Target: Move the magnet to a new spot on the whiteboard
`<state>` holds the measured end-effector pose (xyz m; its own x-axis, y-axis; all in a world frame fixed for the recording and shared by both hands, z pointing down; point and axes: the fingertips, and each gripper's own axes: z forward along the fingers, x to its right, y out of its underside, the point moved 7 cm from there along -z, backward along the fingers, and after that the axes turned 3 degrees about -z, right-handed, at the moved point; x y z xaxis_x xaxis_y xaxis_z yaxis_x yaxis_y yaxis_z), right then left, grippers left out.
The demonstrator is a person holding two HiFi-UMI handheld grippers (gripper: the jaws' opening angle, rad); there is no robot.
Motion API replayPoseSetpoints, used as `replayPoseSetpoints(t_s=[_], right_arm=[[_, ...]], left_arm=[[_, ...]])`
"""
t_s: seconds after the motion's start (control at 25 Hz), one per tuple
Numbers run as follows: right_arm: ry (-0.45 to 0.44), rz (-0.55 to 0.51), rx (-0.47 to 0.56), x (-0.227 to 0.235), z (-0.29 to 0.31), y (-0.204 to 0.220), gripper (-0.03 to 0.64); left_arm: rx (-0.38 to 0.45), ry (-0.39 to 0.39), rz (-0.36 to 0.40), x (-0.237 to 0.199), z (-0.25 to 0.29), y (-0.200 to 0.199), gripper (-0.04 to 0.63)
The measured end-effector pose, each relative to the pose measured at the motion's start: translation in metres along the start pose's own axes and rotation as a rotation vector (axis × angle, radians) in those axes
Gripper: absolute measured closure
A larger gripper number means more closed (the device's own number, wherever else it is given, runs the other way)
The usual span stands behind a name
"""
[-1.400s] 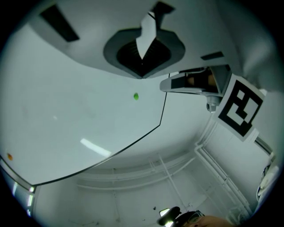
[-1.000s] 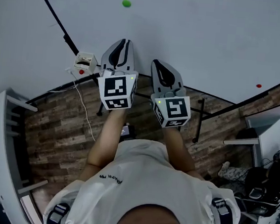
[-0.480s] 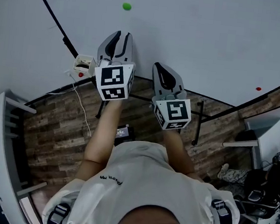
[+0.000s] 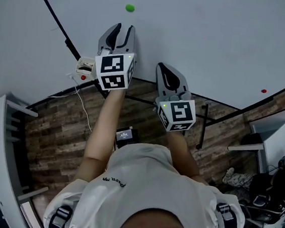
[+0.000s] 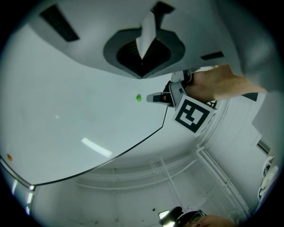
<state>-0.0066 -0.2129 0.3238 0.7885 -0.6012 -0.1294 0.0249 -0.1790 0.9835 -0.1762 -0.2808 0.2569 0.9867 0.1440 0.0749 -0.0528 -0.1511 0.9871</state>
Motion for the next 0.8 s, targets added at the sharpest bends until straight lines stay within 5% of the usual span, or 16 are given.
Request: replayPoseSetpoints(t_s=[0.8], right_arm=[[0.047, -0.010, -0.006, 0.007, -0.008, 0.000, 0.614]], left_arm=[[-0.024, 0.003, -0.007, -0.014, 0.042, -0.018, 0.456]])
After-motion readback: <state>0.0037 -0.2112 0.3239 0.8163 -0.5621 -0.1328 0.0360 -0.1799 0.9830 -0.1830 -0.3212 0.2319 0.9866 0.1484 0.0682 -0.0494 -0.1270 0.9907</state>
